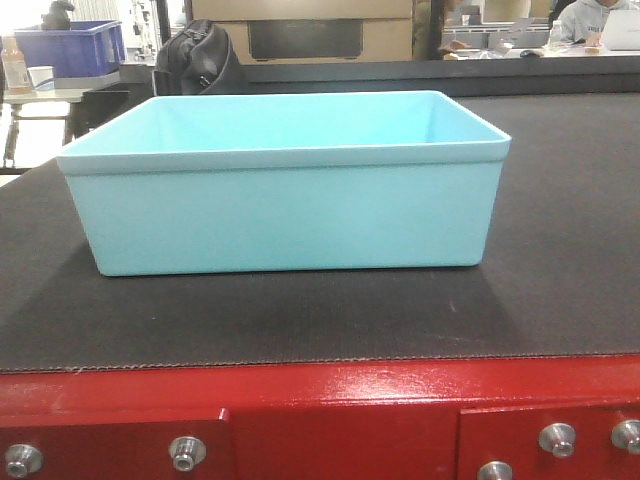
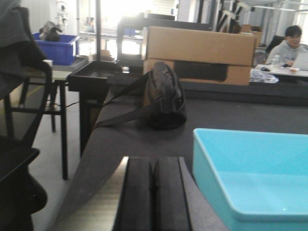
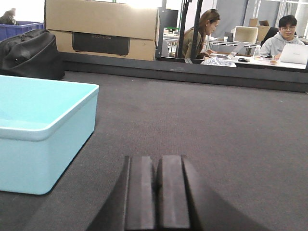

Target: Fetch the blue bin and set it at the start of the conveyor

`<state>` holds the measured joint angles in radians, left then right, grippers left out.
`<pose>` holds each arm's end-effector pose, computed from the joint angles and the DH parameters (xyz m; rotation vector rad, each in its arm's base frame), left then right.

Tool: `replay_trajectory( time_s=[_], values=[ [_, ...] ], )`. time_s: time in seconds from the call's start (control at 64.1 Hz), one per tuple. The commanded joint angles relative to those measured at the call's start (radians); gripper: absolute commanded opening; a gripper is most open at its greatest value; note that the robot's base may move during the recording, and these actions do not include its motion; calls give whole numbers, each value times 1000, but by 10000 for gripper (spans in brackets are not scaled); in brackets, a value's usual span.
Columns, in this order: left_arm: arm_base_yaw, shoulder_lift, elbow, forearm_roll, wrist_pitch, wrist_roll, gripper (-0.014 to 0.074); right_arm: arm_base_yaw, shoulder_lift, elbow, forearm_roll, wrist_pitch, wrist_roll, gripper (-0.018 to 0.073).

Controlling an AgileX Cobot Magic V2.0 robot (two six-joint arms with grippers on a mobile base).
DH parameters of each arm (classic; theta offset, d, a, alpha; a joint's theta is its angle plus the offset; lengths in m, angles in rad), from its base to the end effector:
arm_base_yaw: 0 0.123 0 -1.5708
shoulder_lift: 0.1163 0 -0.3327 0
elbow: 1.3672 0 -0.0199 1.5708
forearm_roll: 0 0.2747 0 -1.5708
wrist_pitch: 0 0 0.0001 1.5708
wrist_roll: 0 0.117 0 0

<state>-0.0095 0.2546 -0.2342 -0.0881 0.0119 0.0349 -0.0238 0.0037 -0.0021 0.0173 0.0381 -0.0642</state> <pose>0.0795 -0.0009 0.2881 -0.0323 1.5156 -0.0510 0.0585 -0.0013 0.2116 -0.0181 1.5233 -0.0560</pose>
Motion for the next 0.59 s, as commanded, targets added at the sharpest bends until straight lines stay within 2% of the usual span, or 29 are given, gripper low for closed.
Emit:
replay_trajectory(
  time_s=[0.0, 0.109, 0.25, 0.578],
  values=[
    [25, -62, 48, 18, -12, 8, -111, -4, -4, 2, 5, -17, -7, -167],
    [29, -143, 110, 49, -12, 8, -111, -4, -4, 2, 5, -17, -7, -167],
    [27, -251, 192, 51, -6, 8, -111, -4, -4, 2, 5, -17, -7, -167],
    [27, -255, 234, 51, -2, 8, -111, -4, -4, 2, 5, -17, -7, -167]
  ],
)
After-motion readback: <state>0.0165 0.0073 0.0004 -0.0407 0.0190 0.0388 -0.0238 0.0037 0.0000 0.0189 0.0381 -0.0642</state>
